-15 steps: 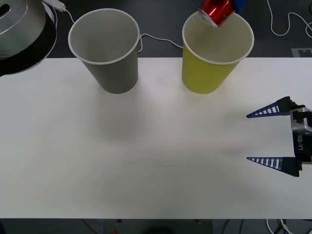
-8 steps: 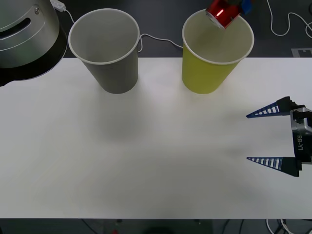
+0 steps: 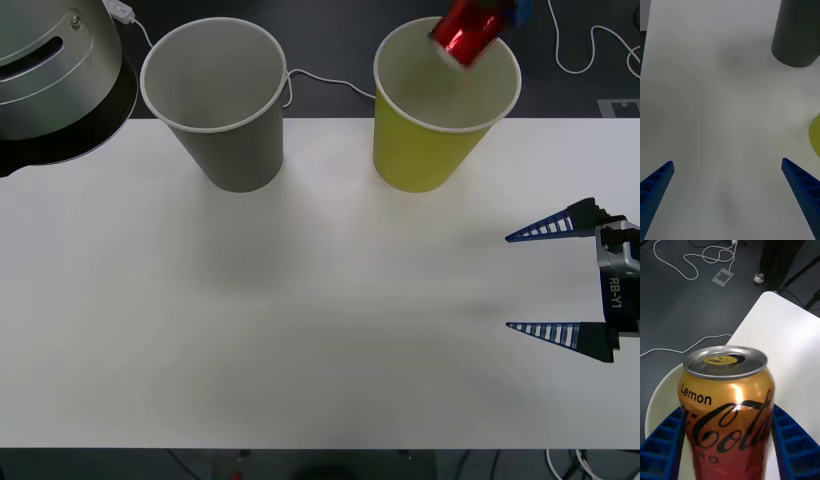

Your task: Put the can into the green bin and the plastic bottle into the gray bin

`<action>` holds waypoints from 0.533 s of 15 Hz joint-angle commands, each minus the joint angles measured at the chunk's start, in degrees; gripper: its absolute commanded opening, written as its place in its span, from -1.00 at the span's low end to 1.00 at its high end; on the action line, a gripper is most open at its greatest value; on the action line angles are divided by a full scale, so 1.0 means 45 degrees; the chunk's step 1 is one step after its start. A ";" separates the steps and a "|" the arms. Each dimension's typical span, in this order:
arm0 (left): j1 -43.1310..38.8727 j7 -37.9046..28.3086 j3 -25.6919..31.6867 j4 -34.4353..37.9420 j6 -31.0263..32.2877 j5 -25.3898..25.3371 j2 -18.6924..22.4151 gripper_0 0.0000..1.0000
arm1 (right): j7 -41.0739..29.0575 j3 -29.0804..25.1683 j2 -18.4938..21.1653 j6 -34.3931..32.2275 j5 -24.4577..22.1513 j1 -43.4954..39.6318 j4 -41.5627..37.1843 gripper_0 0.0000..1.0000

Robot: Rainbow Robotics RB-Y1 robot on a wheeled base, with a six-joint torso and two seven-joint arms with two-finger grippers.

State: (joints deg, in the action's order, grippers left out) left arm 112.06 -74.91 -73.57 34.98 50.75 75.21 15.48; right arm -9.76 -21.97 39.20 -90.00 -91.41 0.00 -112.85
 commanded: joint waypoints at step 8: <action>-0.0059 0.1413 0.0489 -0.0215 0.1026 -0.0600 0.0641 1.00 | 0.0000 0.0000 0.0000 0.0000 0.0000 0.0000 0.0000 1.00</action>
State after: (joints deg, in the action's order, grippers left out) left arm 111.94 -69.77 -72.15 34.11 54.14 72.68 17.63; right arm -9.76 -21.97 39.20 -90.00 -91.41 0.00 -112.85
